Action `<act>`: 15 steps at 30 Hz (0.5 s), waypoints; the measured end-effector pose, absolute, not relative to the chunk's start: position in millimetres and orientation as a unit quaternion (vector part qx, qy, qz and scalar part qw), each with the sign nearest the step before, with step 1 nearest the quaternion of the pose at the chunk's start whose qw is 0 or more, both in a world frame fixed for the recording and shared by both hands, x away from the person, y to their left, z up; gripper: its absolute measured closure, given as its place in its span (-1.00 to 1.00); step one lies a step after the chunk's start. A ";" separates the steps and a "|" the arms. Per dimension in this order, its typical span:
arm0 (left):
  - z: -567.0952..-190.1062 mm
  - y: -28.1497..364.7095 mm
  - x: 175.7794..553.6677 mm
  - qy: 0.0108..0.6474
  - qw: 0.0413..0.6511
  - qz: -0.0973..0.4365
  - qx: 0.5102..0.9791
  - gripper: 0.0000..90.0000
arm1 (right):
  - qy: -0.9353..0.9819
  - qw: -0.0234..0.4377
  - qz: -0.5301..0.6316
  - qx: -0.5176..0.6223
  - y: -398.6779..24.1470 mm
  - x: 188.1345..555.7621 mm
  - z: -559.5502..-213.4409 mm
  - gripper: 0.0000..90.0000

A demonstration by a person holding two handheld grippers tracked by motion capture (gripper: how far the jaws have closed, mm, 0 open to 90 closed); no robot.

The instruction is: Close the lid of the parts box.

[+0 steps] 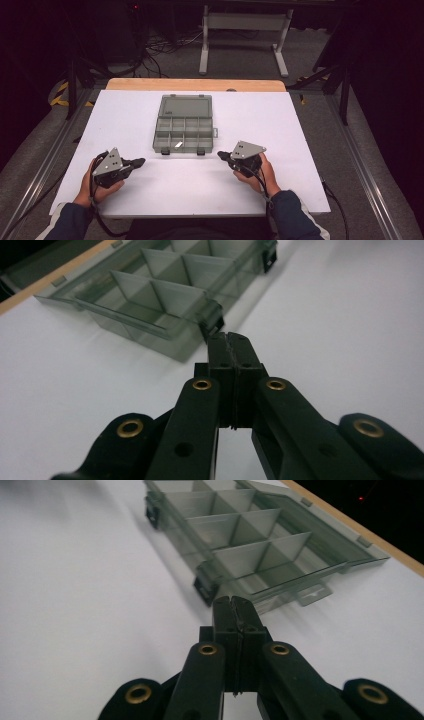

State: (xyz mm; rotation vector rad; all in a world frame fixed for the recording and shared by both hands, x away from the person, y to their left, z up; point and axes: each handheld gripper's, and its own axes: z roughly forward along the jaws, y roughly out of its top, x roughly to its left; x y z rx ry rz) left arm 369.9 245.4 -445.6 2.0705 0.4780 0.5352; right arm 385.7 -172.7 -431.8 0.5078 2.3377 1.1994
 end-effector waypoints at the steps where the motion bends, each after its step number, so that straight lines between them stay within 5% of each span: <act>1: -443.3 245.6 376.1 0.194 0.455 0.218 0.841 1.00 | 0.849 0.237 0.433 0.187 -172.5 394.1 -428.2 1.00; 15: -414.8 232.4 465.7 0.223 0.425 0.234 0.845 1.00 | 0.851 0.235 0.408 0.232 -148.1 486.6 -394.6 1.00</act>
